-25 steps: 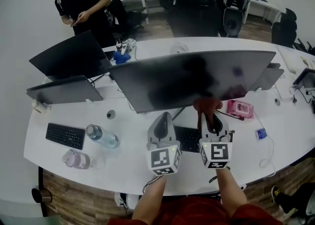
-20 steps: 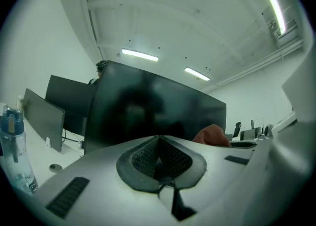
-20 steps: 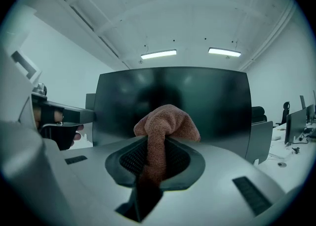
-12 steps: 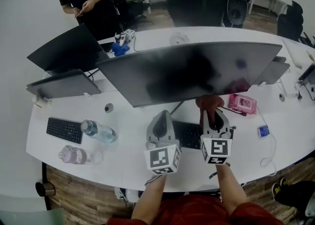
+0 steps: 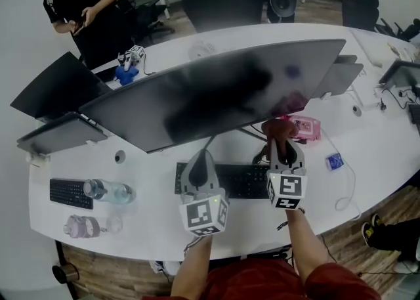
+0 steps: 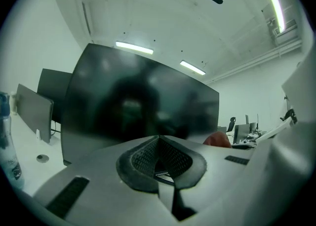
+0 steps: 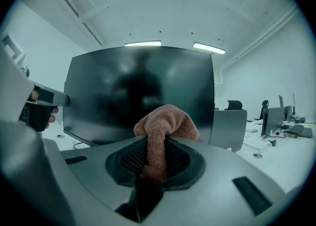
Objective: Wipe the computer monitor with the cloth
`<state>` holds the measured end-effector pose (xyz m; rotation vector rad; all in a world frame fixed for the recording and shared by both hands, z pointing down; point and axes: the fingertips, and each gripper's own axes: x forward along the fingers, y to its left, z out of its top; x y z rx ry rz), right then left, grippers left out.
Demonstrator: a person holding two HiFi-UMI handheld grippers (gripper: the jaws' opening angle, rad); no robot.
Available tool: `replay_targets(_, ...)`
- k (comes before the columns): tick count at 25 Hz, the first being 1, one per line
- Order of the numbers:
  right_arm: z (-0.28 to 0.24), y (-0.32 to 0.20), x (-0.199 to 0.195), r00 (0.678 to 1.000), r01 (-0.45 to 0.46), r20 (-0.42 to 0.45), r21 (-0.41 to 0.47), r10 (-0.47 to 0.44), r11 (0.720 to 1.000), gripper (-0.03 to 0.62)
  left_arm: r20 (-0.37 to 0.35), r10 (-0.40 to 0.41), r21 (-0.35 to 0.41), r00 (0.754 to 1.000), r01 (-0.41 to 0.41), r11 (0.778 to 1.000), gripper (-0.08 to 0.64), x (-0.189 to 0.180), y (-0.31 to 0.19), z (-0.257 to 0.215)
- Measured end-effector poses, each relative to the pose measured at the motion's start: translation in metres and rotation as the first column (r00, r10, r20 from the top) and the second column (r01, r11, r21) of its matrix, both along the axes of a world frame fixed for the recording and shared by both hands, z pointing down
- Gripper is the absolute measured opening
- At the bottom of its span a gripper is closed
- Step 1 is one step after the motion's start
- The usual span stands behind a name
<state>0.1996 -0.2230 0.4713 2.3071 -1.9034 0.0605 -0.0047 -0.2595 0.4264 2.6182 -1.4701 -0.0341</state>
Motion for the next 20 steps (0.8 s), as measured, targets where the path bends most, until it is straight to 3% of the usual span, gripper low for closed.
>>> replay_targets(11, 0.025, 0.018, 0.095, 0.993, -0.119, -0.002, -0.039, 0.119, 0.992, 0.075, 0.027, 0.135, -0.015, 0.990, -0.135, 0.991, 0.023, 0.107, 0.002, 0.025)
replay_targets(20, 0.058, 0.003, 0.152, 0.988, -0.153, 0.014, -0.091, 0.155, 0.984, 0.076, 0.037, 0.169, -0.041, 0.985, -0.167, 0.985, 0.023, 0.157, -0.008, 0.043)
